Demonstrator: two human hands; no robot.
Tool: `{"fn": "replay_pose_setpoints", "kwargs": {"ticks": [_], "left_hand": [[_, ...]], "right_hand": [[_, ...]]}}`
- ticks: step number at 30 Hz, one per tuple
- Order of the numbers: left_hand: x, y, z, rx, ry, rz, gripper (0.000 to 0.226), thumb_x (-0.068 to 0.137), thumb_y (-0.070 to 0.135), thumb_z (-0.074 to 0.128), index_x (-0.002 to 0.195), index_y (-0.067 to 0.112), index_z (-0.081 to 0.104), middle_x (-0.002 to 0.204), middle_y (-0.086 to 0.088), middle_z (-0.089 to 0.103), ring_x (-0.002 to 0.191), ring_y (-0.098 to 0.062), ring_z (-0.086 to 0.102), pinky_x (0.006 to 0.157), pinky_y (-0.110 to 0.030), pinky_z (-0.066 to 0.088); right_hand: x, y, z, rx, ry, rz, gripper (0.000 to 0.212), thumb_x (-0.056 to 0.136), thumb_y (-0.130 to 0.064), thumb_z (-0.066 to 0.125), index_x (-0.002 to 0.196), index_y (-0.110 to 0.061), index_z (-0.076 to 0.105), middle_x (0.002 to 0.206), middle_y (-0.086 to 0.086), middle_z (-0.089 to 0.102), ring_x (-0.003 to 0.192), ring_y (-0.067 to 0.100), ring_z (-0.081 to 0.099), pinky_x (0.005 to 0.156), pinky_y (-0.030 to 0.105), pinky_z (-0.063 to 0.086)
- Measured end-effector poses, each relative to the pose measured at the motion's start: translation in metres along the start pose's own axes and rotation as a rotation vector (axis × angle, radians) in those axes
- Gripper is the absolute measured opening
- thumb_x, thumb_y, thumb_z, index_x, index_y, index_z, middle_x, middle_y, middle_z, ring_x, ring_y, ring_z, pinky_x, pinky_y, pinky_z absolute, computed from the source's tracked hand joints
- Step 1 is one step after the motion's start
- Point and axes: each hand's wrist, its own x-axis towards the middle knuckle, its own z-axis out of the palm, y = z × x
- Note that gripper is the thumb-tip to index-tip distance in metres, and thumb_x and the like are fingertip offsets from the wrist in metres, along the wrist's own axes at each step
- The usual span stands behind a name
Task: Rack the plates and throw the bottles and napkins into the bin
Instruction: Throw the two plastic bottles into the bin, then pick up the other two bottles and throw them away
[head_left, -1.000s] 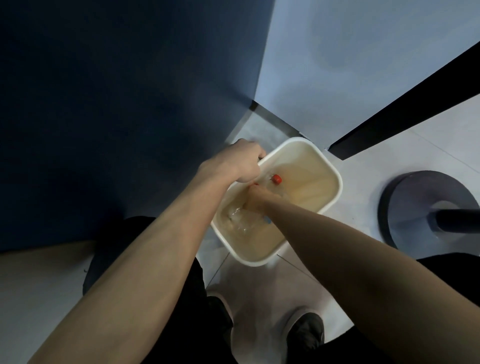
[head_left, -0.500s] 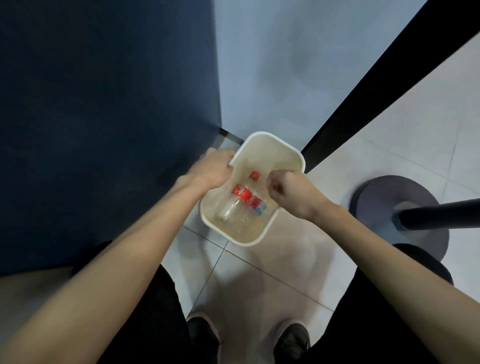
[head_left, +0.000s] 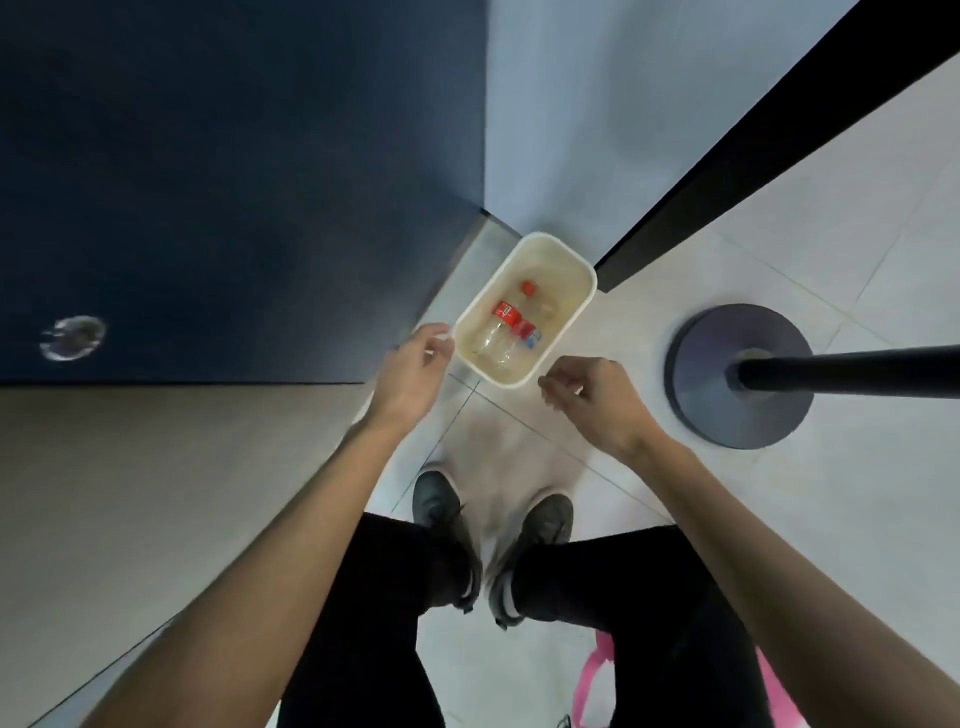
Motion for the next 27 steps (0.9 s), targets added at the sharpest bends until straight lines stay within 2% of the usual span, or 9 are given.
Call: {"fn": "replay_pose_setpoints", "kwargs": {"ticks": [2, 3, 5, 9, 13, 16, 20, 24, 27], "left_hand": [[-0.07, 0.021, -0.019, -0.149, -0.033, -0.087, 0.017, 0.099, 0.025, 0.051, 0.105, 0.032, 0.065, 0.093, 0.007, 0.074, 0.087, -0.015, 0.068, 0.088, -0.041, 0.055], [-0.104, 0.033, -0.029, -0.187, -0.054, -0.109, 0.02, 0.099, 0.016, 0.051, 0.101, 0.029, 0.066, 0.089, 0.006, 0.074, 0.08, -0.013, 0.069, 0.081, -0.036, 0.055], [-0.17, 0.064, -0.051, -0.237, -0.075, -0.109, 0.025, 0.097, 0.005, 0.05, 0.101, 0.021, 0.07, 0.086, 0.0, 0.075, 0.075, -0.014, 0.068, 0.073, -0.024, 0.051], [-0.273, 0.125, -0.096, -0.315, -0.043, -0.074, 0.03, 0.095, -0.001, 0.049, 0.101, 0.019, 0.071, 0.084, -0.001, 0.075, 0.075, -0.016, 0.068, 0.074, -0.024, 0.054], [-0.341, 0.168, -0.141, -0.339, 0.072, -0.003, 0.031, 0.097, 0.001, 0.048, 0.101, 0.021, 0.072, 0.083, 0.003, 0.075, 0.072, -0.013, 0.069, 0.066, -0.015, 0.047], [-0.38, 0.193, -0.173, -0.344, 0.182, 0.031, 0.026, 0.1, 0.005, 0.049, 0.102, 0.017, 0.072, 0.084, 0.003, 0.075, 0.07, -0.008, 0.068, 0.065, -0.012, 0.047], [-0.423, 0.211, -0.207, -0.386, 0.31, 0.086, 0.025, 0.098, 0.006, 0.053, 0.1, 0.02, 0.073, 0.079, 0.004, 0.074, 0.07, -0.012, 0.068, 0.067, -0.016, 0.05], [-0.455, 0.211, -0.233, -0.438, 0.422, 0.119, 0.022, 0.097, 0.005, 0.056, 0.099, 0.019, 0.074, 0.076, 0.0, 0.072, 0.067, -0.016, 0.067, 0.069, -0.025, 0.055], [-0.476, 0.205, -0.248, -0.475, 0.505, 0.127, 0.024, 0.096, 0.003, 0.057, 0.098, 0.019, 0.074, 0.075, 0.0, 0.072, 0.066, -0.017, 0.066, 0.069, -0.027, 0.055]], "right_hand": [[-0.052, -0.047, -0.015, 0.041, -0.039, 0.021, 0.021, 0.094, -0.015, 0.059, 0.075, -0.005, 0.065, 0.071, 0.008, 0.067, 0.068, 0.022, 0.06, 0.066, 0.025, 0.045], [-0.077, -0.071, -0.023, 0.054, -0.047, 0.018, 0.021, 0.093, -0.014, 0.06, 0.076, -0.005, 0.065, 0.071, 0.008, 0.067, 0.068, 0.022, 0.059, 0.063, 0.022, 0.043], [-0.123, -0.111, -0.04, 0.074, -0.069, 0.005, 0.016, 0.092, -0.011, 0.059, 0.079, -0.007, 0.066, 0.073, 0.007, 0.067, 0.069, 0.023, 0.06, 0.066, 0.025, 0.047], [-0.193, -0.182, -0.074, 0.102, -0.105, -0.072, 0.01, 0.087, -0.008, 0.059, 0.08, -0.013, 0.065, 0.073, 0.001, 0.067, 0.07, 0.024, 0.063, 0.074, 0.041, 0.052], [-0.247, -0.249, -0.102, 0.132, -0.089, -0.171, 0.016, 0.087, -0.006, 0.061, 0.079, -0.019, 0.065, 0.071, -0.006, 0.066, 0.07, 0.016, 0.063, 0.073, 0.033, 0.053], [-0.274, -0.29, -0.116, 0.152, -0.099, -0.258, 0.015, 0.088, -0.004, 0.062, 0.079, -0.016, 0.066, 0.071, -0.007, 0.065, 0.07, 0.015, 0.062, 0.07, 0.027, 0.051], [-0.297, -0.335, -0.124, 0.158, -0.148, -0.349, 0.016, 0.09, -0.007, 0.061, 0.079, -0.017, 0.066, 0.073, -0.006, 0.066, 0.071, 0.008, 0.06, 0.068, 0.017, 0.047], [-0.302, -0.374, -0.12, 0.128, -0.198, -0.458, 0.013, 0.091, -0.01, 0.062, 0.082, -0.019, 0.066, 0.074, -0.004, 0.067, 0.073, 0.013, 0.063, 0.072, 0.03, 0.054], [-0.306, -0.401, -0.113, 0.107, -0.242, -0.504, 0.014, 0.091, -0.008, 0.062, 0.083, -0.018, 0.066, 0.074, -0.001, 0.067, 0.073, 0.016, 0.063, 0.071, 0.03, 0.053]]}}
